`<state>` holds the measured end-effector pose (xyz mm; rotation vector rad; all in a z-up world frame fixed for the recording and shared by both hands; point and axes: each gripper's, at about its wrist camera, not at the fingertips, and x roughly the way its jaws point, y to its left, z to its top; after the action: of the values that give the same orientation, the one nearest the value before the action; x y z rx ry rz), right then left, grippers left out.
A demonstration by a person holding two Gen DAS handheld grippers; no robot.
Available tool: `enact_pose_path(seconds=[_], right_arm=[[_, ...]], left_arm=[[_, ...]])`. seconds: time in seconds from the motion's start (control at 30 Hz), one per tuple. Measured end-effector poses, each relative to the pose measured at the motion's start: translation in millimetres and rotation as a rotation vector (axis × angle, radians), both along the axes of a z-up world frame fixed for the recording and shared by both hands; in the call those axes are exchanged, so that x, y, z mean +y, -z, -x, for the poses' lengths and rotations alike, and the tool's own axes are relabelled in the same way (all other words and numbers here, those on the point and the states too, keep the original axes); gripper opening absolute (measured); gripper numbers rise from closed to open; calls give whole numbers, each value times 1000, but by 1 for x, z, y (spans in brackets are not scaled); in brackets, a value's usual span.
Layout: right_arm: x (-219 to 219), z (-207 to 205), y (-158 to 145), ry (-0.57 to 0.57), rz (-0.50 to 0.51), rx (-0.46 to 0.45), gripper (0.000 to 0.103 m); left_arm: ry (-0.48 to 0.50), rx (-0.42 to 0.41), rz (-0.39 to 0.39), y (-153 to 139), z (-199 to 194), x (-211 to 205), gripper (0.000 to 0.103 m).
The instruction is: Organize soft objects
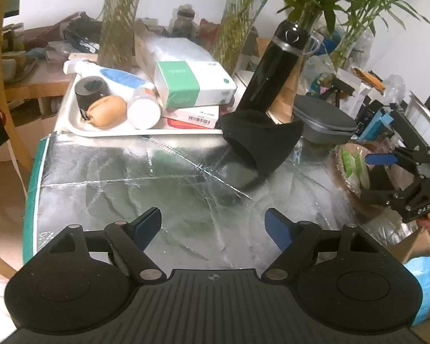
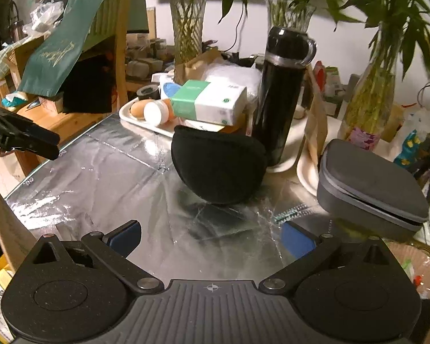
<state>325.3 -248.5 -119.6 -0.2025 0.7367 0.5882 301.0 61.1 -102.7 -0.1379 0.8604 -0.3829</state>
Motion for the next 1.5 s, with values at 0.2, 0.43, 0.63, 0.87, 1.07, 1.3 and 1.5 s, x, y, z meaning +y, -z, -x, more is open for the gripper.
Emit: enact_pose_path(seconds=[0.2, 0.43, 0.63, 0.87, 1.07, 1.3, 1.5], right_arm=[[2, -13, 10, -4, 11, 22, 103], [4, -19, 17, 27, 43, 49, 103], [11, -20, 17, 12, 44, 53, 103], [15, -18, 19, -1, 53, 59, 103], [13, -17, 17, 5, 53, 56, 103], [13, -18, 17, 3, 54, 53, 103], [13, -17, 15, 3, 55, 49, 103]], left_arm=[[24, 19, -23, 11, -8, -1, 79], [68, 71, -71, 25, -7, -3, 74], [128, 122, -73, 34, -10, -6, 63], [98, 325, 47, 54, -23, 8, 48], [26, 553, 200, 80, -30, 25, 46], [-21, 694, 260, 101, -31, 31, 31], [-32, 717, 236, 105, -32, 26, 13]])
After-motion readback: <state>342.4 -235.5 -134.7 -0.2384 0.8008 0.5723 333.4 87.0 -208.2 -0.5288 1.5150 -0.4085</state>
